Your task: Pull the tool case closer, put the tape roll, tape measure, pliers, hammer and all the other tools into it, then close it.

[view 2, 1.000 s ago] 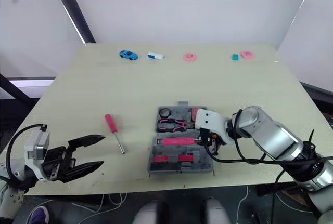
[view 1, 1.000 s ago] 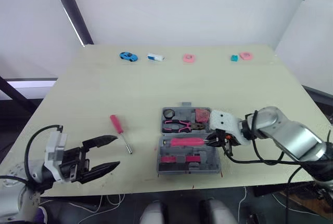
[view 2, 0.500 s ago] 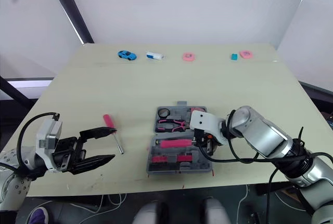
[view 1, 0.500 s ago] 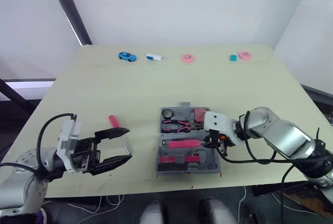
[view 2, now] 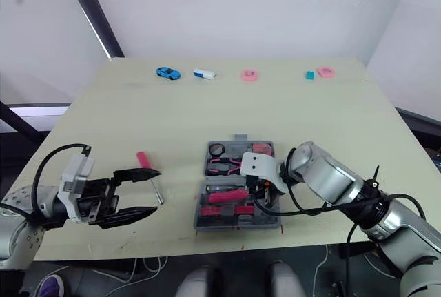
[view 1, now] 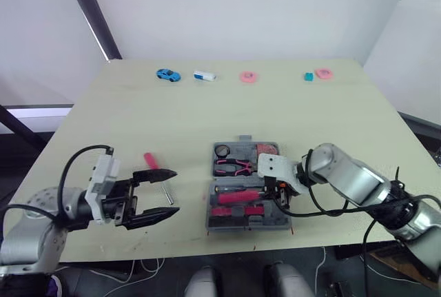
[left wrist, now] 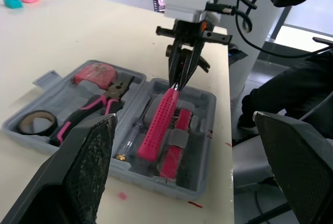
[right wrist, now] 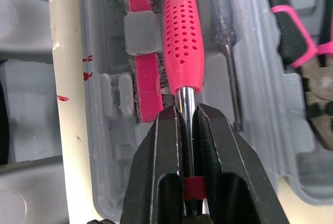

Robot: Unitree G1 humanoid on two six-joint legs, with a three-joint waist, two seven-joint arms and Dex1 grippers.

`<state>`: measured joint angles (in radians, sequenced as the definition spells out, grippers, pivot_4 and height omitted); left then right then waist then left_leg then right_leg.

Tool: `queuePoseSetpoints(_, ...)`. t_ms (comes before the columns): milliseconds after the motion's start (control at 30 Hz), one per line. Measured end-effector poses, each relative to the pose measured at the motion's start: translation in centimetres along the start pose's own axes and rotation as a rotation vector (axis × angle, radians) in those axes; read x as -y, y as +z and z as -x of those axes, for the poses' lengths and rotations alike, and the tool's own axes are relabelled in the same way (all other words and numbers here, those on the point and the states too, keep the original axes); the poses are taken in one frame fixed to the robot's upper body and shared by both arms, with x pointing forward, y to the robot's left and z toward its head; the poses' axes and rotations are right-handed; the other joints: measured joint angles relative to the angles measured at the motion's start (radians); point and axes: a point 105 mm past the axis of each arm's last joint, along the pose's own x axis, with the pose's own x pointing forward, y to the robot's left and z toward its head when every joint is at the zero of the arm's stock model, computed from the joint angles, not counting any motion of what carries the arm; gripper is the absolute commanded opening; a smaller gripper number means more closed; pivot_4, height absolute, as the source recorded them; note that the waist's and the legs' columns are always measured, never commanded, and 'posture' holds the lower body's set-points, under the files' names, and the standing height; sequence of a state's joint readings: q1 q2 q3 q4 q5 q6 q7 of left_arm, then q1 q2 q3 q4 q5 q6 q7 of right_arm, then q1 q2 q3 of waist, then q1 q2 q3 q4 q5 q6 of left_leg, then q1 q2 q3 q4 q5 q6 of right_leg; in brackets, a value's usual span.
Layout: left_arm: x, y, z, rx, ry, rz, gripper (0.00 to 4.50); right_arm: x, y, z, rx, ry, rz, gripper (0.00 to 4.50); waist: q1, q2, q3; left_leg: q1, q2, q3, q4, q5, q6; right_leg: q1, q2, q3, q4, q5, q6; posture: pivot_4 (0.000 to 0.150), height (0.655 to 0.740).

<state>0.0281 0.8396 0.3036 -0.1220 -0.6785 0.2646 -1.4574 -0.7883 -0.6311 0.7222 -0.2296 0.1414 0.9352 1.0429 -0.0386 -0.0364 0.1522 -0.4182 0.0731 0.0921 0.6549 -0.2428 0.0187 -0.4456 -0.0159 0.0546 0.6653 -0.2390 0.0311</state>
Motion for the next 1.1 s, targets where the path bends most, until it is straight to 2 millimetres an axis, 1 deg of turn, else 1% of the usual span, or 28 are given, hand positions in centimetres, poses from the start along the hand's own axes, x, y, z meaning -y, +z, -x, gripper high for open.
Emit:
queuePoseSetpoints(267, -0.1, 0.0, 0.0, -0.008, 0.002, -0.013, 4.50, 0.5, 1.3, -1.6, 0.021, 0.014, 0.021, 0.09, -0.002, 0.000, 0.000, 0.001, 0.000, 0.000, 0.000, 0.000, 0.000, 0.000, 0.000, 0.000, 0.002, 0.000, 0.001, 0.150, 0.7400)
queuePoseSetpoints(400, -0.1, 0.0, 0.0, -0.009, 0.003, -0.012, 4.50, 0.6, 1.3, -2.3, 0.014, 0.021, 0.008, 0.09, -0.006, 0.000, 0.000, 0.003, 0.000, 0.000, 0.001, 0.000, 0.000, 0.000, 0.001, 0.001, 0.007, 0.000, -0.001, 0.150, 0.7400)
queuePoseSetpoints(567, 0.1, -0.5, 0.1, -0.012, 0.006, 0.003, 4.50, 0.8, 1.2, -2.6, 0.010, 0.023, 0.011, 0.09, -0.006, 0.000, 0.000, 0.004, 0.001, -0.002, 0.003, 0.000, 0.000, -0.001, 0.002, 0.000, 0.012, -0.002, -0.003, 0.150, 0.7400)
queuePoseSetpoints(1067, 0.2, -0.6, 0.0, -0.003, 0.010, -0.011, 4.50, 0.9, 0.8, -3.0, 0.003, 0.040, 0.013, 0.09, -0.005, 0.000, 0.000, 0.003, 0.001, -0.003, 0.005, 0.000, 0.000, -0.001, 0.002, -0.001, 0.013, -0.002, -0.004, 0.150, 0.7400)
queuePoseSetpoints(1100, 0.2, -0.6, 0.0, -0.003, 0.011, -0.011, 4.50, 0.8, 0.8, -3.1, 0.004, 0.043, 0.015, 0.52, -0.005, 0.000, 0.000, 0.003, 0.001, -0.003, 0.005, 0.000, 0.000, -0.001, 0.002, -0.001, 0.013, -0.002, -0.004, 0.150, 0.7400)
